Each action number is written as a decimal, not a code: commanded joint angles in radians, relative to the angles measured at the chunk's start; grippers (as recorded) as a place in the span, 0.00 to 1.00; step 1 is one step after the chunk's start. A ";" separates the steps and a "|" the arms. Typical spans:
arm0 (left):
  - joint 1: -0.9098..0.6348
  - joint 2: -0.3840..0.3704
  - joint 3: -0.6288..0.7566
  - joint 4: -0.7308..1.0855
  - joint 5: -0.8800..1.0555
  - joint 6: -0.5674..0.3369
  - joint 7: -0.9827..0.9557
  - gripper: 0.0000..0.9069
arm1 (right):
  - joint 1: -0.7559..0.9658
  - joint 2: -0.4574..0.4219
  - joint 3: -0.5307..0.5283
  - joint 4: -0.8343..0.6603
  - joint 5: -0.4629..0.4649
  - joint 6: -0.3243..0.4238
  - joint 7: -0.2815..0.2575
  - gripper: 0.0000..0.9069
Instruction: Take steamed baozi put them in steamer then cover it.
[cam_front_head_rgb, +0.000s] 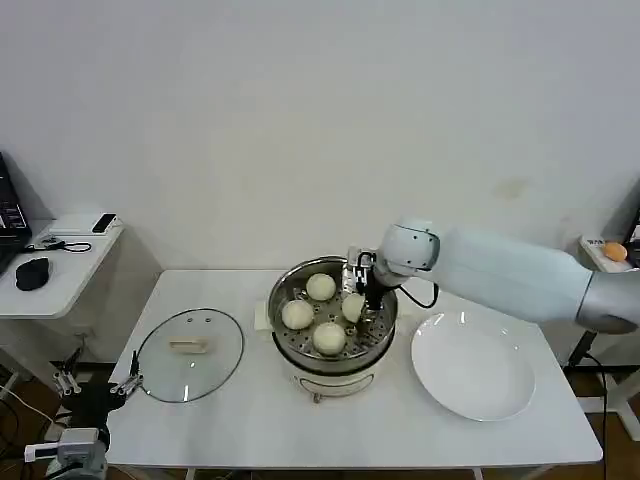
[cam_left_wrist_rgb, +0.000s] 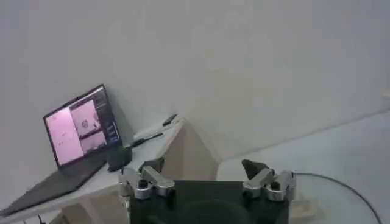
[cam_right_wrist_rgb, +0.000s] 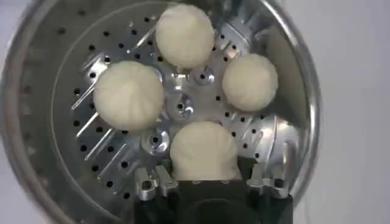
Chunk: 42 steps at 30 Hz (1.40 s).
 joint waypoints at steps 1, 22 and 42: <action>0.001 0.000 0.001 0.005 0.001 0.000 0.000 1.00 | -0.034 0.016 0.015 -0.028 -0.034 -0.009 0.007 0.79; 0.008 -0.010 0.004 -0.012 0.003 0.000 -0.001 1.00 | -0.034 -0.144 0.155 0.200 0.020 -0.008 0.122 1.00; 0.020 -0.028 0.039 0.005 0.052 -0.031 0.026 1.00 | -1.310 -0.195 1.403 0.507 -0.289 0.457 0.606 1.00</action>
